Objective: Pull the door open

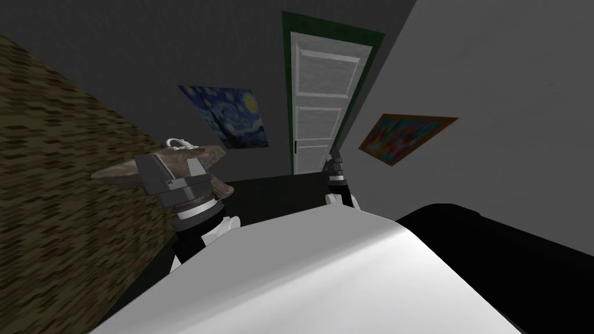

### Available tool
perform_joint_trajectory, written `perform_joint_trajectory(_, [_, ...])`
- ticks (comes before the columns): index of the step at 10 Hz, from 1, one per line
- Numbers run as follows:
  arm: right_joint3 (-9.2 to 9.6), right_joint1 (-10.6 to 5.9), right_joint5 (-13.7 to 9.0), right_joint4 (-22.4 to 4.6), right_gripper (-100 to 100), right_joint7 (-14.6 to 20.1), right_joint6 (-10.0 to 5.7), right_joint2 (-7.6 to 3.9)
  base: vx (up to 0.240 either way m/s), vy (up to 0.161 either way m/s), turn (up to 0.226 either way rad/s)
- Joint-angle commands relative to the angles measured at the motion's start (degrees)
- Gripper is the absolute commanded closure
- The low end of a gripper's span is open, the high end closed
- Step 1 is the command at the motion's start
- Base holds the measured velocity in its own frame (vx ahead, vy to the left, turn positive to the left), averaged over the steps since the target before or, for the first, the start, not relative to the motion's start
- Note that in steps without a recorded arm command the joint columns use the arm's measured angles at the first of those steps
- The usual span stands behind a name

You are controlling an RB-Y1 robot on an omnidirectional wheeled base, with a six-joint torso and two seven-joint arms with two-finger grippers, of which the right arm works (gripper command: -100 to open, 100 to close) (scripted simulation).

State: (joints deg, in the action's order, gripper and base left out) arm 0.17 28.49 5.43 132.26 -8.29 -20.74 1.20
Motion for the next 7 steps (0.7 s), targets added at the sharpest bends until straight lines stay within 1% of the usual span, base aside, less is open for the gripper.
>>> perform_joint_trajectory(1, [-0.18, -0.01, -1.45, -1.74, -100, 1.97, -0.84, -0.69, 0.054, 0.001, 0.155])
perform_joint_trajectory(2, [-0.24, -0.01, -1.92, -2.3, -100, 2.6, -1.11, -0.89, 0.092, -0.016, 0.133])
perform_joint_trajectory(3, [-0.36, -0.01, -2.86, -3.42, -100, 3.86, -1.65, -1.3, 0.105, -0.013, 0.123])
perform_joint_trajectory(4, [-0.51, -0.02, -4.05, -4.85, -100, 5.48, -2.33, -1.76, 0.104, -0.006, 0.208])
perform_joint_trajectory(7, [-0.76, -0.03, -6.07, -7.27, -100, 8.2, -3.5, -2.51, 0.1, -0.003, 0.094])
